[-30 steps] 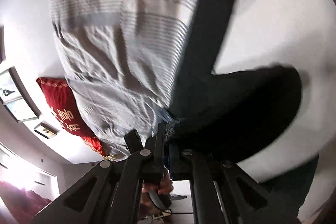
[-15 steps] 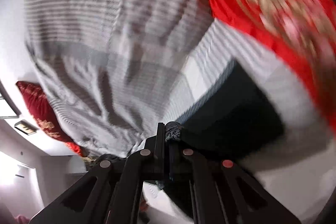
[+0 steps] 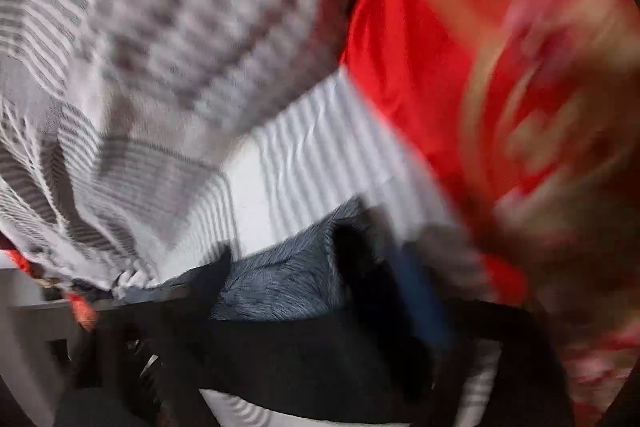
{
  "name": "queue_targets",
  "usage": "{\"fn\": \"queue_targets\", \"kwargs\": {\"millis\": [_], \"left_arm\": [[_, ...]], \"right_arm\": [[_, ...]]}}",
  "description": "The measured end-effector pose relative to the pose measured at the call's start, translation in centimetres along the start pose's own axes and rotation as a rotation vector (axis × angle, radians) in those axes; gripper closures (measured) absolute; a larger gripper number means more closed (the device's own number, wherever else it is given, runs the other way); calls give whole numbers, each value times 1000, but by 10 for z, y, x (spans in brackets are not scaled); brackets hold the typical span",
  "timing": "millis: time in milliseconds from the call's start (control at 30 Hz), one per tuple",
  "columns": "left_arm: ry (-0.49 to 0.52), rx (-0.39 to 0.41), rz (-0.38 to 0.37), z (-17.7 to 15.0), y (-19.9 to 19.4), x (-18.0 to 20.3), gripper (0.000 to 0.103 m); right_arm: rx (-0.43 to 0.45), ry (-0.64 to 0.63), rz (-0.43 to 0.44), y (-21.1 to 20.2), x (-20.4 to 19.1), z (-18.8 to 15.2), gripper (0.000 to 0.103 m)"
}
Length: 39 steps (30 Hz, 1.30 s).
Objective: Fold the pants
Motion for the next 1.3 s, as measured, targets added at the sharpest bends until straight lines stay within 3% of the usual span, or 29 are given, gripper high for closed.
{"fn": "queue_targets", "kwargs": {"millis": [67, 133, 200, 300, 367, 433, 467, 500, 567, 733, 867, 933, 1033, 1067, 1133, 1200, 1300], "left_arm": [[23, -5, 12, 1, 7, 10, 75], [31, 0, 26, 4, 14, 16, 75], [27, 6, 50, 10, 27, 19, 75], [16, 23, 78, 20, 39, 21, 75], [50, 41, 107, 26, 43, 24, 75], [52, 50, 105, 33, 47, 23, 75], [47, 43, 107, 38, 50, 21, 75], [40, 36, 110, 43, 51, 19, 75], [19, 24, 104, 52, 47, 18, 75], [54, 55, 51, 57, 32, 37, 75], [34, 64, 3, 75, 42, 68, 75], [40, 61, -26, 82, 50, 84, 75], [72, 30, 9, 95, 76, 107, 75], [58, 58, 22, 99, 81, 107, 75], [29, 41, 18, 107, 88, 105, 75], [21, 19, 23, 112, 85, 99, 75], [77, 75, 25, 97, 57, 80, 75]], "right_arm": [[34, 33, 68, -22, 2, 1, 13], [51, -10, 78, -37, -5, -9, 20], [29, -59, 55, -37, -12, -25, 41], [-66, -112, 38, -11, -13, -52, 63], [-107, -144, -40, 13, -10, -64, 64], [-102, -194, -147, 36, 1, -64, 72], [-82, -191, -158, 40, 7, -61, 89], [-64, -160, -149, 38, 11, -56, 95], [-41, -87, -111, 24, 15, -49, 90], [30, -175, -158, 0, 2, -41, 81], [45, -147, -146, 10, -5, -33, 66], [26, -151, -189, 22, -4, -40, 65], [31, -170, -186, 23, 6, -53, 68], [19, -179, -186, 21, 9, -57, 70], [16, -177, -178, 15, 14, -63, 71], [16, -163, -168, 7, 19, -68, 71], [20, -135, -162, -9, 17, -78, 62]]}}
Point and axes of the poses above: each gripper's, at about its wrist camera, not at the fingertips, and y roughly the way its jaws point, x to its right, z to its top, the point moved 2 cm from there along y, roughly the way its jaws point, and after that the axes turned 1 degree about -z, right-handed, at the moved point
